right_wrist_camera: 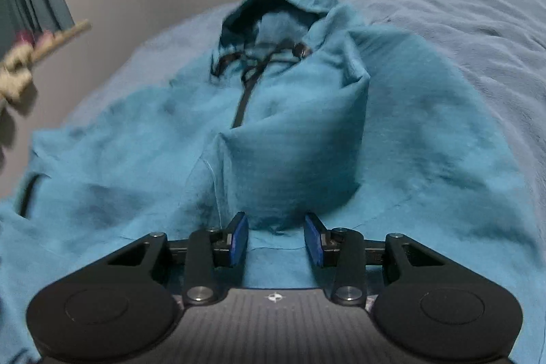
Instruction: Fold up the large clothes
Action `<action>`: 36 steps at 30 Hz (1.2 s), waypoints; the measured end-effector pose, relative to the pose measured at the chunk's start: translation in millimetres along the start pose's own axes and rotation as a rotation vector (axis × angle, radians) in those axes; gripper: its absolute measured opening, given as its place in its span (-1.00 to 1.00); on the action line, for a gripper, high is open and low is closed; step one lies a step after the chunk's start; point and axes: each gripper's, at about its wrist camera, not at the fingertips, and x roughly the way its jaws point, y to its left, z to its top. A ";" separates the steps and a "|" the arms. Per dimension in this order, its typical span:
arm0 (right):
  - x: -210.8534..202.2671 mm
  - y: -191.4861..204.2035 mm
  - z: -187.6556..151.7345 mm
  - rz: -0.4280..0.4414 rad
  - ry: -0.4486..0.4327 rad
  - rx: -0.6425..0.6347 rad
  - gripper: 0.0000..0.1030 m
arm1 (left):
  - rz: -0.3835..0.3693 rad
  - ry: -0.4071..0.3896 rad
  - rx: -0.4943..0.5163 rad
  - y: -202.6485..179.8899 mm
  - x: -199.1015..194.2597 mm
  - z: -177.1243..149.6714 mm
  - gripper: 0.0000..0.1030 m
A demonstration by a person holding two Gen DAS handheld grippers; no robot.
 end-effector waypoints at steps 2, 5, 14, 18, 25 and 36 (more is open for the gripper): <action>4.2 3.0 0.7 -0.009 -0.002 -0.027 -0.18 | -0.046 -0.014 -0.023 5.3 -5.6 2.8 -1.00; -5.1 0.3 -0.5 0.007 -0.012 -0.015 -0.17 | -0.038 -0.027 -0.029 9.5 -5.2 8.6 -0.93; -71.8 -29.9 -25.5 0.069 -0.080 0.024 0.01 | -0.021 0.001 0.189 -10.5 64.0 28.6 0.20; -92.3 -42.6 -38.0 0.052 -0.111 0.045 0.02 | -0.063 0.021 0.245 -21.3 86.4 27.1 -0.81; -95.5 -62.8 -46.1 -0.038 -0.165 0.077 0.04 | -0.013 -0.180 0.157 -7.9 45.0 42.9 -0.92; -72.3 -102.6 -47.7 -0.132 -0.149 0.189 0.08 | 0.197 -0.018 0.246 -2.3 98.6 18.4 -0.67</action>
